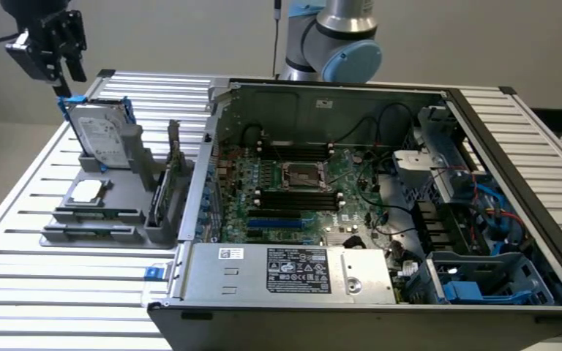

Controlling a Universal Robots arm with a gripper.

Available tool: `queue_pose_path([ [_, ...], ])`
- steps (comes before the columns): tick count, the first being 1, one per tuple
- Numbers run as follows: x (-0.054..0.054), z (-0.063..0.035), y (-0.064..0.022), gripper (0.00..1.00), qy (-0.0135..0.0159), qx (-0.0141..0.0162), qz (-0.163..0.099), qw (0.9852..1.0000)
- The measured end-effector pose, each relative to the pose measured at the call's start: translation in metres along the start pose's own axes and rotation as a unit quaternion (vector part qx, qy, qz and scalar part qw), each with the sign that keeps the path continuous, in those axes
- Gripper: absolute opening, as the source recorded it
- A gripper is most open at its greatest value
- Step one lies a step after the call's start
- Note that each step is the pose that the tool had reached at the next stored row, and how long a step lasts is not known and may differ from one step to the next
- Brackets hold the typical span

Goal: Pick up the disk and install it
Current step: 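Pick up the disk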

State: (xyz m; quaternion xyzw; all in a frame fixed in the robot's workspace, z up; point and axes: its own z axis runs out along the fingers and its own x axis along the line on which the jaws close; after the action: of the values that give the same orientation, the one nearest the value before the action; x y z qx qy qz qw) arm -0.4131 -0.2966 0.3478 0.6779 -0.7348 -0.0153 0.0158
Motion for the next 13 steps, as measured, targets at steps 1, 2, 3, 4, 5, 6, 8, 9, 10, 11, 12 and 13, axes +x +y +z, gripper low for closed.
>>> queue_pose_path([
  [1, 0.0, 0.0017, -0.0001, 0.54, 0.0, 0.0, 0.0, 1.0],
  [2, 0.0, 0.0035, -0.0001, 0.54, 0.0, 0.0, 0.0, 1.0],
  [3, 0.0, 0.0053, -0.0002, 0.54, 0.0, 0.0, -0.001, 1.0],
  [4, 0.0, 0.0071, -0.0003, 0.54, 0.0, 0.0, -0.001, 1.0],
  [5, 0.0, 0.0091, -0.0004, 0.54, 0.0001, -0.0001, -0.001, 1.0],
  [6, 0.0, 0.0109, -0.0005, 0.54, 0.0, 0.0, -0.002, 1.0],
  [8, 0.0, 0.0145, -0.0006, 0.54, 0.0001, 0.0, -0.003, 1.0],
  [9, 0.0, 0.0163, -0.0007, 0.54, 0.0002, 0.0, -0.004, 1.0],
  [10, 0.001, 0.0181, -0.0008, 0.54, 0.0003, 0.0, -0.006, 1.0],
  [11, 0.001, 0.0199, -0.0009, 0.54, 0.0004, 0.0, -0.009, 1.0],
  [12, 0.001, 0.0217, -0.001, 0.54, 0.0005, 0.0, -0.012, 0.9999],
  [13, 0.001, 0.0237, -0.0009, 0.54, 0.0007, 0.0, -0.016, 0.9999],
])
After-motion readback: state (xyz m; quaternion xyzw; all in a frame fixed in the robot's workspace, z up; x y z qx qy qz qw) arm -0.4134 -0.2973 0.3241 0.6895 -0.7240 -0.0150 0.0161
